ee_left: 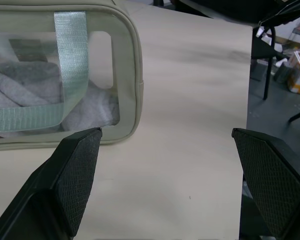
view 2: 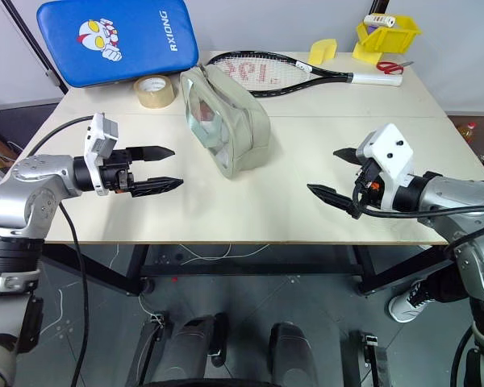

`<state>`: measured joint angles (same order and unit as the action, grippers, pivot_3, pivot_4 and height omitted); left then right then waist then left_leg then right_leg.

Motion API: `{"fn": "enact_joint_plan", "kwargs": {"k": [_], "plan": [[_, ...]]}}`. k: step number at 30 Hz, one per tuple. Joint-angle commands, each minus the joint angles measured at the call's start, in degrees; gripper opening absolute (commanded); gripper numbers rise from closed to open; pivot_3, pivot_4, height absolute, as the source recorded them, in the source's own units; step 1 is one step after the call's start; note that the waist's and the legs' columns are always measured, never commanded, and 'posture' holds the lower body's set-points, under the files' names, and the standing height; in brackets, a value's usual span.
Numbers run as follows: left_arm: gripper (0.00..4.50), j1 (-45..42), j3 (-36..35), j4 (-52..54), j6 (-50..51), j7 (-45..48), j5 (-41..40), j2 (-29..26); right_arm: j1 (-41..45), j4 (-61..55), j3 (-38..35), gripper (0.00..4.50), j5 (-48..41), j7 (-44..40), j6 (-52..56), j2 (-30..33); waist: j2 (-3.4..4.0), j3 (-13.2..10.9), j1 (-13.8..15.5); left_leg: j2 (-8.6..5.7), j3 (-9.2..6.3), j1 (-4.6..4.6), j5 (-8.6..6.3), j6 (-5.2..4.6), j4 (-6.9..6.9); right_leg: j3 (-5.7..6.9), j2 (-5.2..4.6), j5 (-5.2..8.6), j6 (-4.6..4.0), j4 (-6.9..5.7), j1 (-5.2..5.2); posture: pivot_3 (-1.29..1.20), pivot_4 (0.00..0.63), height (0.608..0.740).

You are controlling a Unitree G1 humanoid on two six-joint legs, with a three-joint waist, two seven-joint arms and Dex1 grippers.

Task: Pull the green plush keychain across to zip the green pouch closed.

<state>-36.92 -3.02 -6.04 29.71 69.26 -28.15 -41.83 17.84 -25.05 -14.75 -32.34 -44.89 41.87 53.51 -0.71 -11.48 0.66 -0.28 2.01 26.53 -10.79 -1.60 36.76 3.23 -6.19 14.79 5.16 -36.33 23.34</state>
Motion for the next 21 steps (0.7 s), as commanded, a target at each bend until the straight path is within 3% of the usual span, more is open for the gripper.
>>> {"fn": "enact_joint_plan", "kwargs": {"k": [1, 15, 21], "plan": [[4.44, -1.94, -2.23, 0.99, 1.04, -0.62, -1.69, -0.62, 1.15, -0.66, -0.98, 4.50, -0.49, 0.00, -0.55, 0.17, 0.00, 0.00, -0.01, 0.00, 0.00, 0.00, 0.00, 0.00, 0.00, 0.00, 0.00, 0.00, 0.00, 0.00, 0.00, 0.00, 0.150, 0.740], [4.44, -2.92, -2.94, 0.32, 1.06, -0.23, -2.57, -1.11, 3.65, 0.23, -0.04, 4.50, -0.68, 1.02, 0.97, -0.42, 0.00, 0.00, 0.02, 0.00, 0.01, 0.01, 0.03, -0.05, -0.01, 0.01, 0.01, -0.01, 0.00, 0.00, 0.00, 0.00, 0.150, 0.740], [4.44, -6.22, -6.02, -2.37, 1.16, -0.72, -4.10, -1.89, 20.96, 3.95, 7.67, 4.50, -2.81, 4.46, 13.29, -1.61, 0.04, -0.01, -0.49, 0.04, 0.02, 0.02, 0.02, -0.03, 0.00, 0.02, 0.02, -0.13, -0.09, 0.00, 0.11, 0.00, 0.150, 0.740]]}}
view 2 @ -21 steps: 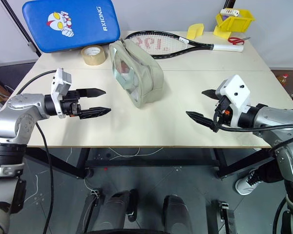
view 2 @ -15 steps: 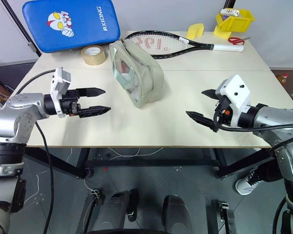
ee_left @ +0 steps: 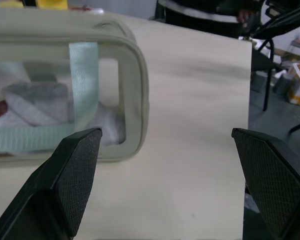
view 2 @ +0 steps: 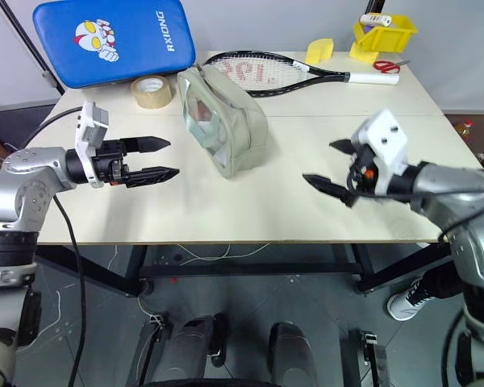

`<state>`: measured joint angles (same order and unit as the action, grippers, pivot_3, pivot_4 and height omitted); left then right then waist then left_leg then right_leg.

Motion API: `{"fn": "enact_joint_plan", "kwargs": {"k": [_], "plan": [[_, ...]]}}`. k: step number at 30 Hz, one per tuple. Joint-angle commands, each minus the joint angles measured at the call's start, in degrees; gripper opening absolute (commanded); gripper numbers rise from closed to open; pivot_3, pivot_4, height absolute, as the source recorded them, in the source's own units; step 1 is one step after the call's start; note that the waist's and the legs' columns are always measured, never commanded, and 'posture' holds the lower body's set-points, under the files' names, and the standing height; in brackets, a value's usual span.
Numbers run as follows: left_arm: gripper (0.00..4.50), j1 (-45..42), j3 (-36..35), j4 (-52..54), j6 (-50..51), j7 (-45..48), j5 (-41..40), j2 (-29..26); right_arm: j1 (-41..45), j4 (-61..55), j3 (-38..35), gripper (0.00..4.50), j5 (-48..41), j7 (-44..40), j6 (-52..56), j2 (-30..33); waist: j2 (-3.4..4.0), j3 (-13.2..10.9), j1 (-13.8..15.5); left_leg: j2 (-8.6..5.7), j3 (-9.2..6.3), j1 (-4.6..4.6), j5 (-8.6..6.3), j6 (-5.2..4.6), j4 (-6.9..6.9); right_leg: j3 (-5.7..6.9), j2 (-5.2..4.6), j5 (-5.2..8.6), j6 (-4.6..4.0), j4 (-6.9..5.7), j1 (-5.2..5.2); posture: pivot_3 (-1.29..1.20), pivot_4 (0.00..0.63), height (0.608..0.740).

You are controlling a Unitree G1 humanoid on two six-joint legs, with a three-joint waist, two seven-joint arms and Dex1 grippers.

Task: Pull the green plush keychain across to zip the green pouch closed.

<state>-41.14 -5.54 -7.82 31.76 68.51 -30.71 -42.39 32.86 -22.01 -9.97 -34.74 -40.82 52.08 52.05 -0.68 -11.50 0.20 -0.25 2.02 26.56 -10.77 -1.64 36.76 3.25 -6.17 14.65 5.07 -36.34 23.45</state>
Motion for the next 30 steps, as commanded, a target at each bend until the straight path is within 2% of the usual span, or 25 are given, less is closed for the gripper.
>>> {"fn": "enact_joint_plan", "kwargs": {"k": [1, 3, 5, 10, 13, 17, 20, 23, 28, 29, 30], "plan": [[4.44, -2.26, -4.07, -1.20, -1.01, 0.13, -1.68, -1.51, 8.18, 1.51, 4.29, 4.50, 0.01, 0.17, 3.53, -0.31, 0.01, 0.01, -0.12, 0.01, 0.00, -0.02, 0.00, 0.00, -0.02, 0.00, 0.01, 0.00, 0.00, 0.01, -0.01, 0.00, 0.150, 0.740], [4.44, -3.12, -5.11, -2.76, -1.35, 0.30, -1.95, -1.87, 14.49, 4.47, 7.36, 4.50, 0.37, 0.08, 5.35, -2.02, 0.01, 0.00, -0.47, 0.00, 0.02, -0.01, 0.01, -0.01, -0.13, -0.01, 0.01, 0.00, 0.00, 0.06, 0.03, 0.00, 0.150, 0.740], [4.44, -4.56, -6.05, -4.55, -1.94, -0.12, -2.17, -1.80, 22.27, 9.16, 11.02, 4.50, 1.25, 0.60, 6.29, -6.63, 0.00, 0.01, -0.89, -0.01, 0.08, 0.01, 0.04, -0.05, -0.21, -0.03, 0.01, 0.00, 0.01, 0.08, 0.09, 0.00, 0.150, 0.740], [4.44, -5.14, -6.10, -5.94, -2.96, -0.06, -1.57, -1.55, 37.89, 28.77, 20.22, 4.50, 9.77, 4.43, 3.40, -21.38, 0.01, 0.01, -1.37, 0.00, 0.29, -0.02, 0.12, -0.06, -0.34, -0.10, 0.09, -0.13, 0.22, -0.03, 0.23, 0.00, 0.150, 0.740], [4.44, -4.59, -5.95, -5.49, -3.10, 0.00, -1.56, -1.55, 44.26, 41.45, 21.81, 4.50, 14.10, 6.58, -0.70, -28.87, -0.01, 0.02, -1.07, 0.01, 0.46, 0.00, 0.19, 0.02, -0.52, -0.15, 0.27, -0.21, 0.37, -0.17, 0.39, 0.00, 0.150, 0.740], [4.44, -4.23, -5.84, -5.12, -3.12, 0.05, -1.46, -1.81, 49.49, 54.72, 23.44, 4.50, 19.00, 7.28, -4.59, -35.02, -0.02, 0.02, -0.93, 0.00, 0.70, 0.47, 0.26, 0.05, -0.41, -0.15, 0.29, -0.20, 0.39, -0.71, 1.00, 0.00, 0.150, 0.740], [4.44, -3.80, -5.74, -4.83, -3.18, 0.11, -1.27, -2.12, 51.85, 62.49, 24.54, 4.50, 22.62, 7.46, -7.07, -38.00, -0.02, 0.02, -1.33, 0.01, 0.78, 0.56, 0.26, 0.03, -0.26, -0.16, 0.31, -0.23, 0.43, -0.76, 1.07, 0.00, 0.150, 0.740], [4.50, -3.05, -5.87, -4.24, -3.31, 0.06, -1.15, -2.48, 52.17, 62.71, 24.11, 3.19, 23.34, 4.23, -7.17, -38.34, -0.02, 0.02, -1.23, 0.02, 0.76, 0.53, 0.30, -0.03, -0.19, -0.15, 0.34, -0.23, 0.44, -0.77, 1.07, 0.00, 0.150, 0.740], [4.50, -2.70, -5.60, -4.42, -3.86, -0.02, -0.88, -2.32, 50.85, 58.01, 24.22, 0.47, 24.34, 0.08, -5.92, -36.32, -0.02, 0.02, -1.19, 0.08, 0.70, 0.52, 0.34, -0.03, -0.12, -0.15, 0.39, -0.24, 0.44, -0.90, 1.09, 0.00, 0.150, 0.740], [4.50, -2.91, -5.34, -4.70, -4.11, 0.02, -0.67, -2.15, 50.30, 56.11, 24.31, 0.02, 24.33, -1.10, -5.42, -35.42, -0.02, 0.02, -1.18, 0.08, 0.69, 0.52, 0.34, -0.03, -0.11, -0.15, 0.39, -0.23, 0.44, -0.90, 1.09, 0.00, 0.150, 0.740], [4.50, -3.14, -4.97, -5.01, -4.52, 0.18, -0.34, -2.01, 49.02, 52.70, 25.13, 0.02, 24.26, -3.92, -5.58, -33.58, -0.02, 0.02, -1.12, 0.08, 0.69, 0.52, 0.34, -0.03, -0.10, -0.15, 0.39, -0.23, 0.44, -0.90, 1.09, 0.00, 0.150, 0.740]]}}
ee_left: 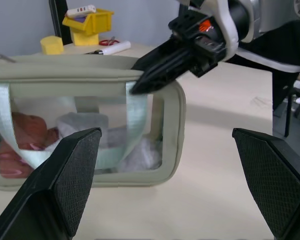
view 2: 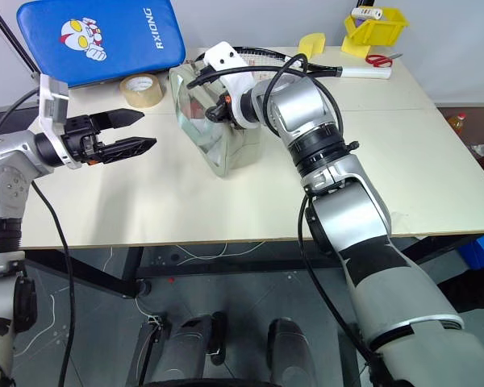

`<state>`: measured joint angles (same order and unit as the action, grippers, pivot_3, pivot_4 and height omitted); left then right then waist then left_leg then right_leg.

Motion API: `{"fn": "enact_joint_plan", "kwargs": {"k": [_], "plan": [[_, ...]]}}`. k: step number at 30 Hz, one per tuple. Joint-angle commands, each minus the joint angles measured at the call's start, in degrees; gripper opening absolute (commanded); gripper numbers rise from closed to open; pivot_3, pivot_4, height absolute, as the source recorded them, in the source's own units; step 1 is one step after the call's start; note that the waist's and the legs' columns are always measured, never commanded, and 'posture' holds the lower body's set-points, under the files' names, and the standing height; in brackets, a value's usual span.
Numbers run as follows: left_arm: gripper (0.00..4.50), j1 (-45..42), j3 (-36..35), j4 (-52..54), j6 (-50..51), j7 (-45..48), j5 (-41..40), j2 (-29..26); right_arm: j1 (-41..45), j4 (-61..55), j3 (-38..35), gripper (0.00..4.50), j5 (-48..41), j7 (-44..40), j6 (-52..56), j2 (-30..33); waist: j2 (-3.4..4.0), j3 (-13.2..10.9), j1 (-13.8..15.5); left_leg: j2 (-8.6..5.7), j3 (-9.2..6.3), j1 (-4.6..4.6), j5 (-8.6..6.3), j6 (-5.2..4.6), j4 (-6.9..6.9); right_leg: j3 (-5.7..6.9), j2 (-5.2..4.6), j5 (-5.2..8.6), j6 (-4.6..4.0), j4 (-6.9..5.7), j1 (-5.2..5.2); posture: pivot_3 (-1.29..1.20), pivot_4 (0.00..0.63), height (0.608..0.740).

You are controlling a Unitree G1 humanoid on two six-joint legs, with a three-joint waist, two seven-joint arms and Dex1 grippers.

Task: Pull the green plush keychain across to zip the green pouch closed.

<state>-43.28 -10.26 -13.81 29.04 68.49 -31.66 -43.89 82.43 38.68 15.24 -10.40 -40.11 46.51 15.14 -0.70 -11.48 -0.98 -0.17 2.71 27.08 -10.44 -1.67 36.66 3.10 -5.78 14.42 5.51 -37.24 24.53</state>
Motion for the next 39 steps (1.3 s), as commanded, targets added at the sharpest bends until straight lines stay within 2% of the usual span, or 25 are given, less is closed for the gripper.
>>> {"fn": "enact_joint_plan", "kwargs": {"k": [1, 7, 12, 18, 21, 26, 31, 34, 37, 39], "plan": [[4.50, -1.23, 0.05, 0.65, -2.11, 0.27, 0.83, -0.34, -1.89, -11.27, 0.67, 0.02, -0.03, -7.20, -0.46, 5.08, 0.00, 0.00, 0.20, 0.00, 0.00, 0.02, 0.00, 0.00, 0.02, 0.01, 0.00, 0.00, 0.00, 0.01, 0.00, 0.00, 0.150, 0.740], [4.50, -2.34, 0.91, -0.64, -2.63, 0.98, 1.19, 0.78, -11.32, -29.58, 0.74, 0.02, -1.78, -20.14, -3.68, 17.49, 0.00, -0.01, 0.28, -0.01, 0.04, 0.17, -0.04, -0.07, 0.27, 0.02, 0.00, -0.04, 0.08, 0.02, 0.00, 0.00, 0.150, 0.740], [4.50, -3.58, 1.55, -2.12, -3.39, 1.57, 1.65, 1.36, -18.24, -33.65, -2.24, 0.02, -1.24, -24.52, -10.72, 25.85, 0.00, -0.01, 0.21, 0.05, 0.07, 0.17, -0.05, -0.07, 0.43, 0.02, 0.05, -0.08, 0.14, -0.04, -0.01, 0.00, 0.150, 0.740], [4.50, -4.59, 2.16, -3.15, -3.88, 2.25, 2.00, 1.74, -21.62, -31.96, -4.20, 0.02, 0.18, -26.27, -17.34, 31.20, 0.00, -0.01, 0.24, 0.10, 0.07, 0.16, -0.05, -0.07, 0.45, 0.00, 0.06, -0.08, 0.13, -0.04, -0.01, 0.00, 0.150, 0.740], [4.50, -5.06, 2.48, -3.45, -4.10, 2.58, 2.33, 2.01, -21.42, -30.12, -3.71, 1.08, 1.76, -25.17, -16.83, 31.66, 0.00, -0.01, 0.23, 0.10, 0.07, 0.16, -0.05, -0.07, 0.46, 0.00, 0.06, -0.08, 0.13, -0.04, -0.01, 0.00, 0.150, 0.740], [4.50, -5.49, 2.64, -3.56, -4.16, 2.94, 2.53, 2.27, -19.86, -32.24, -5.23, 3.66, 0.03, -23.08, -13.85, 29.05, 0.00, -0.01, 0.23, 0.12, 0.05, 0.16, -0.04, -0.07, 0.46, -0.01, 0.06, -0.08, 0.13, -0.04, -0.01, 0.00, 0.150, 0.740], [4.50, -5.57, 2.85, -3.73, -4.53, 2.99, 2.79, 2.77, -17.26, -34.87, -2.67, 3.66, -0.55, -21.39, -8.99, 22.93, 0.00, -0.01, 0.13, 0.15, 0.04, 0.14, -0.04, -0.07, 0.46, -0.02, 0.10, -0.08, 0.13, -0.08, 0.00, 0.00, 0.150, 0.740], [4.50, -5.77, 2.93, -3.84, -4.75, 3.00, 3.03, 3.09, -15.48, -31.35, 0.40, 3.66, 2.36, -19.17, -6.83, 19.01, -0.01, 0.00, 0.16, 0.17, 0.04, 0.12, -0.04, -0.07, 0.48, -0.02, 0.12, -0.09, 0.12, -0.14, -0.01, 0.00, 0.150, 0.740], [4.50, -5.43, 2.87, -3.37, -4.66, 3.02, 3.10, 2.95, -14.33, -29.02, 1.43, 2.78, 4.13, -18.29, -6.82, 17.92, -0.01, 0.00, 0.65, 0.14, 0.04, 0.15, -0.04, -0.07, 0.50, -0.02, 0.12, -0.09, 0.12, -0.14, -0.01, 0.00, 0.150, 0.740], [4.50, -5.21, 2.82, -3.11, -4.60, 3.02, 3.14, 2.74, -14.10, -28.68, 1.46, 1.75, 4.18, -18.75, -6.91, 17.87, -0.01, 0.00, 0.83, 0.10, 0.04, 0.21, -0.04, -0.07, 0.56, -0.02, 0.11, -0.09, 0.12, -0.12, -0.02, 0.00, 0.150, 0.740]]}}
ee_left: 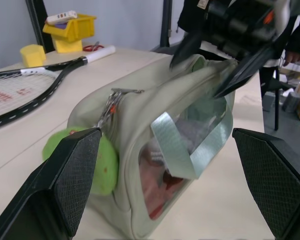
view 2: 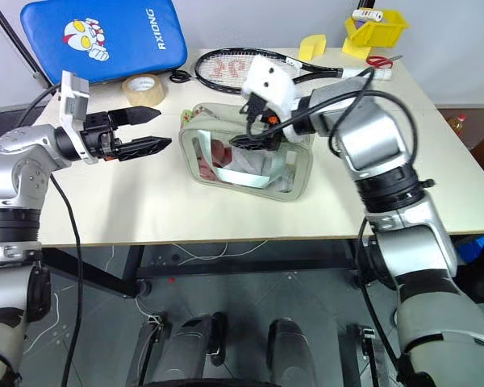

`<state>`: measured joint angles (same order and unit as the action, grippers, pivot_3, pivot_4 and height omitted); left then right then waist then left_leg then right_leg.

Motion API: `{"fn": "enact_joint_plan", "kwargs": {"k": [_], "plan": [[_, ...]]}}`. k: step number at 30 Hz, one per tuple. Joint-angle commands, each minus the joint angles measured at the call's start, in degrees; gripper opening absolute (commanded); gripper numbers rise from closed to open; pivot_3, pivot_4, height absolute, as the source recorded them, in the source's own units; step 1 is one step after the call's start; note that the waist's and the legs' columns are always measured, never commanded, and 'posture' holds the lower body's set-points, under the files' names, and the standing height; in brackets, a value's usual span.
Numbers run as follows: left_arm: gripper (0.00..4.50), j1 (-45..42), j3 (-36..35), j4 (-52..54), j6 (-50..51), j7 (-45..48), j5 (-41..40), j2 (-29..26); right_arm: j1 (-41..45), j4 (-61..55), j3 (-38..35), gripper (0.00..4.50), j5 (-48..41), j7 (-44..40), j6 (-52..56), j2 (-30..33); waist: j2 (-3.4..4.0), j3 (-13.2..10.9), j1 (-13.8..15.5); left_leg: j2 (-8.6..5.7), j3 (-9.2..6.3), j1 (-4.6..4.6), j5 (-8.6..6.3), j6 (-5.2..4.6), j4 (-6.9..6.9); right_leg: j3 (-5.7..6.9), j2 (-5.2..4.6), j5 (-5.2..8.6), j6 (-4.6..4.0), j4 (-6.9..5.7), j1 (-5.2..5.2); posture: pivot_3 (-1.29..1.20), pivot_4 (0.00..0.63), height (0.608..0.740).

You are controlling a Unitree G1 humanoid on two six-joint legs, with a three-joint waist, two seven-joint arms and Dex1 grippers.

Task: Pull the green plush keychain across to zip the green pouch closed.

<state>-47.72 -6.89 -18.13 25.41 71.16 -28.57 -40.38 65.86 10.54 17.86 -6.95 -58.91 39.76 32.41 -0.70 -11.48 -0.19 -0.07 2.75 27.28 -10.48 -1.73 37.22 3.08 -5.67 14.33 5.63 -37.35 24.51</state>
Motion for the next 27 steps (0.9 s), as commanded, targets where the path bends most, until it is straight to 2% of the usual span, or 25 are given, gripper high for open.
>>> {"fn": "enact_joint_plan", "kwargs": {"k": [1, 3, 12, 20, 27], "plan": [[4.50, -0.64, -0.61, 1.31, -0.95, 0.35, 0.07, -0.87, 2.53, -0.46, -1.12, 1.23, 0.88, -0.14, -0.47, 0.69, 0.00, 0.00, 0.00, 0.00, 0.00, 0.00, 0.00, 0.00, 0.00, -0.01, -0.01, 0.00, 0.00, 0.02, 0.00, 0.00, 0.150, 0.740], [4.50, -0.39, -0.73, 1.56, -0.90, 0.26, 0.11, -0.93, 2.39, -0.78, -1.22, 0.08, 0.88, -0.79, -1.39, 1.03, 0.00, 0.00, -0.26, 0.00, -0.01, 0.00, 0.00, 0.00, 0.00, -0.02, -0.01, -0.01, 0.01, 0.02, -0.01, 0.00, 0.150, 0.740], [4.50, -0.02, -0.84, 1.93, -0.67, 0.13, 0.05, -0.70, -0.67, -4.69, -3.39, 0.08, -1.98, -8.74, -8.72, 5.42, 0.00, 0.00, -0.45, 0.01, 0.02, -0.01, 0.00, 0.00, -0.01, -0.01, 0.01, -0.01, 0.01, -0.01, 0.01, 0.00, 0.150, 0.740], [4.50, -0.30, -0.75, 1.43, -0.95, 0.27, 0.20, -0.62, -3.74, -6.34, -5.49, 0.08, -5.18, -13.40, -11.86, 6.78, 0.00, 0.00, -0.48, 0.04, 0.02, -0.04, 0.00, 0.00, -0.03, -0.01, 0.01, -0.01, 0.02, -0.04, 0.02, 0.00, 0.150, 0.740], [4.50, -0.33, -0.59, 1.61, -0.71, 0.45, 0.17, -0.61, -5.12, -6.31, -6.79, 0.08, -5.96, -14.03, -13.01, 7.46, 0.00, 0.00, -0.49, 0.04, -0.01, -0.05, 0.00, 0.00, 0.00, -0.01, 0.01, -0.01, 0.02, -0.04, 0.00, 0.00, 0.150, 0.740]]}}
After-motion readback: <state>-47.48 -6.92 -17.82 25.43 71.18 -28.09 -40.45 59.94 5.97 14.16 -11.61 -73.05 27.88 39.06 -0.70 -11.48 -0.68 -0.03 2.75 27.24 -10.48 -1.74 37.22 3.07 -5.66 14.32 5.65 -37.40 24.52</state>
